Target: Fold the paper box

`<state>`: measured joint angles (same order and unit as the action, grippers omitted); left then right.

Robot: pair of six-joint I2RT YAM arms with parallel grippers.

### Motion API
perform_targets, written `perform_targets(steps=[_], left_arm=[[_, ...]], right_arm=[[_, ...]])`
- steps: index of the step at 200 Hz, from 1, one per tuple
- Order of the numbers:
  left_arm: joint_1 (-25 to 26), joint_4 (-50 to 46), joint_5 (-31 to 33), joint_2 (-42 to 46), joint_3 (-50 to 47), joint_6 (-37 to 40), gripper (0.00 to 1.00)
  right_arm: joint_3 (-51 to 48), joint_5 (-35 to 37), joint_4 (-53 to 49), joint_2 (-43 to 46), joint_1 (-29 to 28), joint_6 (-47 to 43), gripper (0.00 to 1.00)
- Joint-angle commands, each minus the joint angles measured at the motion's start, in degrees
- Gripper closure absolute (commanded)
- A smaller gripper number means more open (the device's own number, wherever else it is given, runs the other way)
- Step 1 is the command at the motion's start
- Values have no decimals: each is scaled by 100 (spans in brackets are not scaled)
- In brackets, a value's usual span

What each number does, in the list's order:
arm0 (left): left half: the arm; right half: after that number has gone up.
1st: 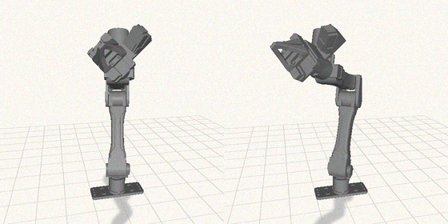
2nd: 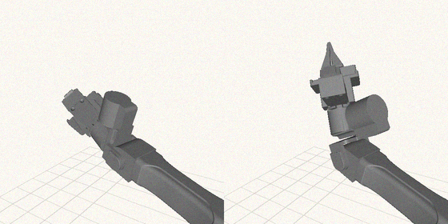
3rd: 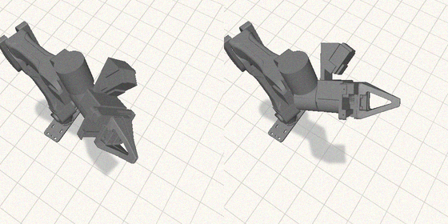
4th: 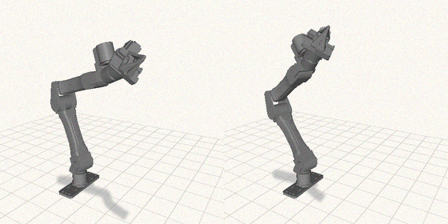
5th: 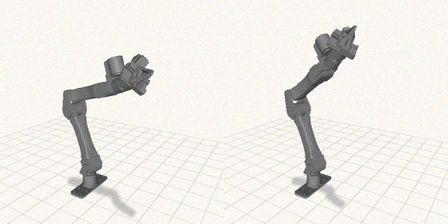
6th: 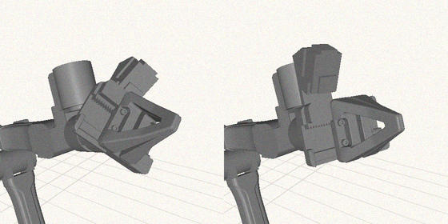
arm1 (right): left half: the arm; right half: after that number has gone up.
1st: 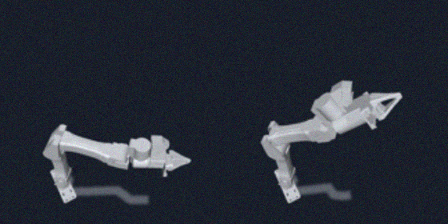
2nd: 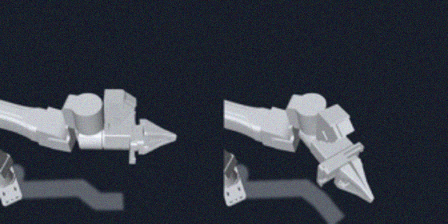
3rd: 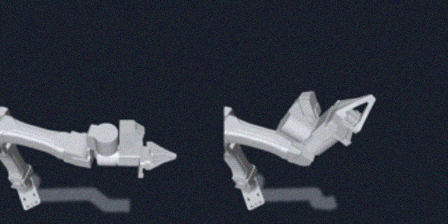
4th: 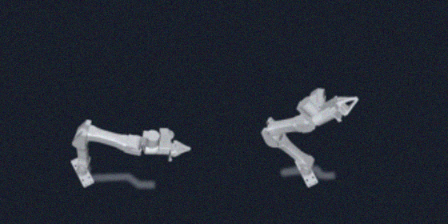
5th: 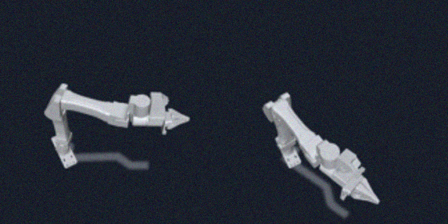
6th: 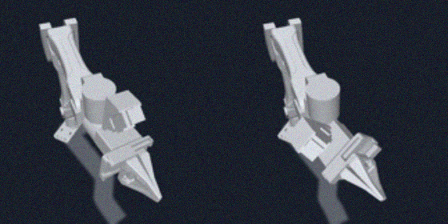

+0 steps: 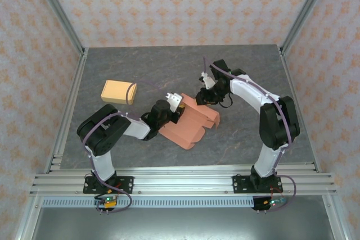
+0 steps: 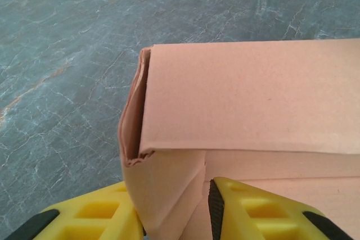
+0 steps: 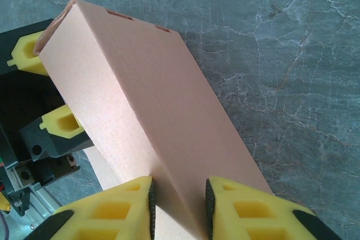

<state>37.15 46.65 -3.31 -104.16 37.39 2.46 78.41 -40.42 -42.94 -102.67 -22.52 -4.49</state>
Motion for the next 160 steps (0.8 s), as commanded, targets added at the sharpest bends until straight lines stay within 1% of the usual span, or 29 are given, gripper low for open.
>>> perform_targets(steps=[1,11,27,33,47,65,72,82,102,131,147,160], left_arm=[[26,80,198,-86,286,202,62],[16,-215,157,-115,462,233,61],[27,-40,289,-166,387,207,61],[30,23,357,-166,351,192,62],[30,-13,364,-171,355,215,72],[29,-256,94,-238,495,354,89],[30,-275,24,-289,523,390,93],[38,-199,-24,-364,504,432,96],[38,88,-19,-455,389,414,100],[73,230,177,-465,352,275,100],[99,264,148,-465,338,193,100],[100,286,190,-447,301,65,100]], right_arm=[[-131,52,23,-35,-69,15,72],[-129,24,17,-27,-81,-12,72],[-93,9,-28,-31,-89,-71,71],[-75,8,-59,-27,-91,-84,71],[-60,-29,-87,-40,-93,-122,71],[-67,-169,-84,-42,-90,-124,71],[-76,-222,-67,-42,-94,-107,71],[-85,-250,-48,-36,-99,-96,71],[-89,-285,-30,7,-95,-95,71],[-304,-343,275,213,-102,110,70],[-556,-403,608,355,-114,279,67],[-704,-356,741,445,-114,364,66]])
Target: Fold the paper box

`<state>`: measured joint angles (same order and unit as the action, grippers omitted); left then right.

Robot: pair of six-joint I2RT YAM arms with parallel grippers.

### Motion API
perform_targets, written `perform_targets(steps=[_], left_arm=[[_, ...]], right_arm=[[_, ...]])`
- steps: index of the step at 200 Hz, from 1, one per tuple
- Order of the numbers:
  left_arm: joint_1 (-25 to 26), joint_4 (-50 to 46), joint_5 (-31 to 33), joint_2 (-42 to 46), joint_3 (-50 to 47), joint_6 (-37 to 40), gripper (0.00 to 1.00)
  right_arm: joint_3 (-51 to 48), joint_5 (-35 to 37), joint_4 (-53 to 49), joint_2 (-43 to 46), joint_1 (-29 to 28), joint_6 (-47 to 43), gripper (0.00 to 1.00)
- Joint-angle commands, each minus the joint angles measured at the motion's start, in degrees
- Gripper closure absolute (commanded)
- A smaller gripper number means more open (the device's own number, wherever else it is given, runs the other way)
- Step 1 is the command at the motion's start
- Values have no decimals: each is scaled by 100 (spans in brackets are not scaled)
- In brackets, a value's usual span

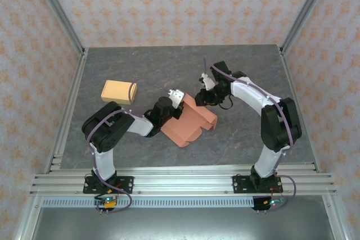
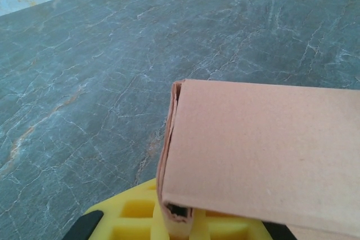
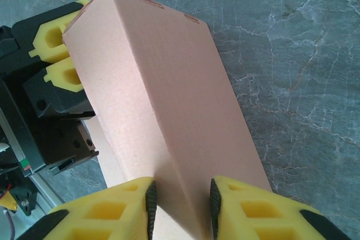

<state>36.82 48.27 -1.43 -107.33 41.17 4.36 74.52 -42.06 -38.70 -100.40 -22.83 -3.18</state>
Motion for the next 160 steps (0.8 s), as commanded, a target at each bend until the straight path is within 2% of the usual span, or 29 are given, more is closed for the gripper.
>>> perform_targets(steps=[1,34,66,109,125,142,160], left_arm=[[133,123,-2,-130,-80,-135,100],[135,132,121,-14,-252,-358,100],[59,-318,161,237,-251,-306,100],[-539,-1401,-218,784,81,-1320,100],[-697,-1588,-421,908,191,-1368,100],[-838,-1673,-567,1004,240,-1363,100],[-1004,-1775,-801,1071,286,-1480,100]], right_arm=[[-324,-190,331,225,-82,240,66],[-655,-210,845,579,-66,547,54],[-1068,-516,1720,1141,282,1071,51],[-1831,-687,2847,2049,854,1101,46],[-2154,-448,3358,2466,1041,1045,45],[-2429,843,3504,2885,1089,628,44],[-2969,1353,4235,3183,1099,-81,44]])
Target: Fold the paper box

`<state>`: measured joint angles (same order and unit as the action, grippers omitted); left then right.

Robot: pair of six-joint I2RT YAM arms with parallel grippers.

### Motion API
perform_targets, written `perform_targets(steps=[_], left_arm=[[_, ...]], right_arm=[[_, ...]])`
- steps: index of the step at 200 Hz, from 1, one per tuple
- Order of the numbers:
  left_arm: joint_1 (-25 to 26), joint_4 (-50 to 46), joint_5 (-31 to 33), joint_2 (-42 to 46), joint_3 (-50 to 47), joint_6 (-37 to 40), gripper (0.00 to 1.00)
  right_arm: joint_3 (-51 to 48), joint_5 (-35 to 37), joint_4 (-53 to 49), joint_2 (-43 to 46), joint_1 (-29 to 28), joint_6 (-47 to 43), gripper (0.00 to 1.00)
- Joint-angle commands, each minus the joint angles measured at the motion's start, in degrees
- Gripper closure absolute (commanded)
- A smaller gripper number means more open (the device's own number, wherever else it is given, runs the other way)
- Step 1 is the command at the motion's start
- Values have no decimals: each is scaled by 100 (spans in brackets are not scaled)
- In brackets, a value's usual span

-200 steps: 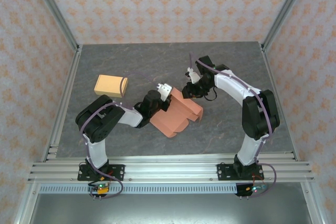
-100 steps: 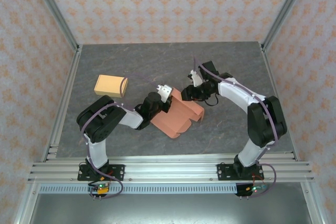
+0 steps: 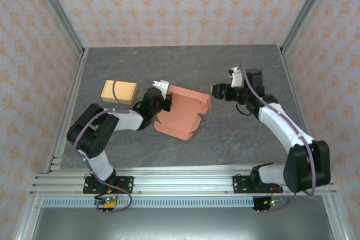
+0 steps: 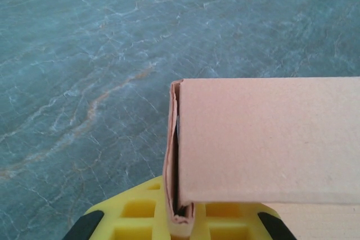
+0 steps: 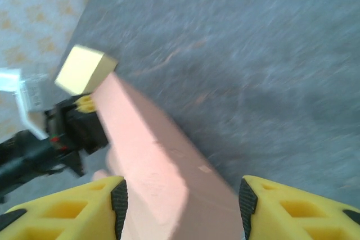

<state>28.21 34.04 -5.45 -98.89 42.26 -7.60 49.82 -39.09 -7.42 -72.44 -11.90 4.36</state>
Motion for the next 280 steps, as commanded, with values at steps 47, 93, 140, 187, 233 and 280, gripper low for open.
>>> perform_targets(steps=[47,93,140,187,233,280], left_arm=[[-440,-1008,-1216,306,636,-524,100],[-462,-958,-1877,220,809,-595,100],[-457,-1039,-1632,169,895,-971,100],[-358,-1226,-1156,79,995,-1366,100],[-20,-1330,-643,-68,1220,-1562,100],[392,-2204,496,15,1601,-2134,100]], right_arm=[[-453,-764,583,-26,-79,-2215,46],[41,-765,427,-570,-600,-2548,53],[-106,86,1321,-707,-854,-2125,64],[-400,1634,2427,-1046,-1277,-1635,59],[-311,3223,3091,-1446,-1573,-1561,58],[-187,5315,3621,-1763,-1782,-1374,68]])
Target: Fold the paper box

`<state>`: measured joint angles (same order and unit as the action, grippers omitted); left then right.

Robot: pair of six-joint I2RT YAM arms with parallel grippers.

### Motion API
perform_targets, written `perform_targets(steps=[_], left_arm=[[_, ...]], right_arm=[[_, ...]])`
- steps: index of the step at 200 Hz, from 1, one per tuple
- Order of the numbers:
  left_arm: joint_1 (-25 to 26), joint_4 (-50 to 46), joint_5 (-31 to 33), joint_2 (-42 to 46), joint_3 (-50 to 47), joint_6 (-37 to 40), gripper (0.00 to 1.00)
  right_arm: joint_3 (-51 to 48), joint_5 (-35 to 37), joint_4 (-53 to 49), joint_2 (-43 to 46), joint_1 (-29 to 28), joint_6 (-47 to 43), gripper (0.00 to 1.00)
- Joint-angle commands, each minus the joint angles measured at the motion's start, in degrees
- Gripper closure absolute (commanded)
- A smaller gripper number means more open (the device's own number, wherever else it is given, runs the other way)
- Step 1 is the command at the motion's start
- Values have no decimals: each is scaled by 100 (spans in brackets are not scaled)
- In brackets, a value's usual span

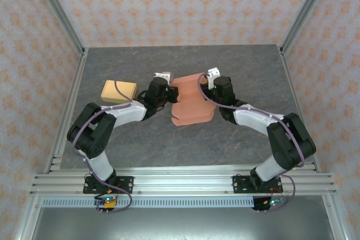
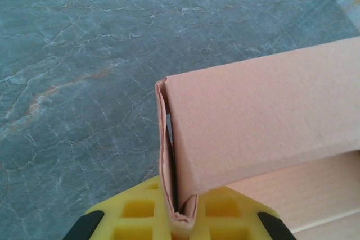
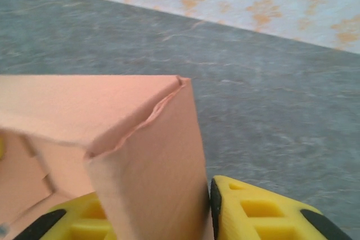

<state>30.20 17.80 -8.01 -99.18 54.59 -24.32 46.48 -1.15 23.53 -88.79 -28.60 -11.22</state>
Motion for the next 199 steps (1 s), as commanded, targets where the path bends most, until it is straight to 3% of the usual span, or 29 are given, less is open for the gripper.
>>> perform_targets(steps=[1,22,46,61,81,125,153,176,199], left_arm=[[200,-609,777,41,373,-483,100],[291,-838,1242,37,420,-912,100],[411,-1239,1874,86,484,-1565,100],[497,-1390,2020,75,592,-1756,100],[624,-1449,2046,14,746,-1872,100],[742,-1346,1979,-216,791,-2600,100],[737,-1474,2175,-191,847,-2636,100],[734,-1773,2416,-126,961,-2513,100],[683,-1972,2435,-103,1043,-2367,100]], right_arm=[[145,1552,541,-129,-129,179,68],[58,2451,1064,-373,-294,85,76],[303,3431,927,-748,-330,476,77],[338,3946,982,-864,-374,641,83],[365,4114,1087,-981,-383,713,85],[300,3920,950,-819,-384,857,88],[213,3721,692,-628,-385,1065,86],[233,2959,256,-241,-368,1233,72],[23,1545,-30,342,-179,1450,69]])
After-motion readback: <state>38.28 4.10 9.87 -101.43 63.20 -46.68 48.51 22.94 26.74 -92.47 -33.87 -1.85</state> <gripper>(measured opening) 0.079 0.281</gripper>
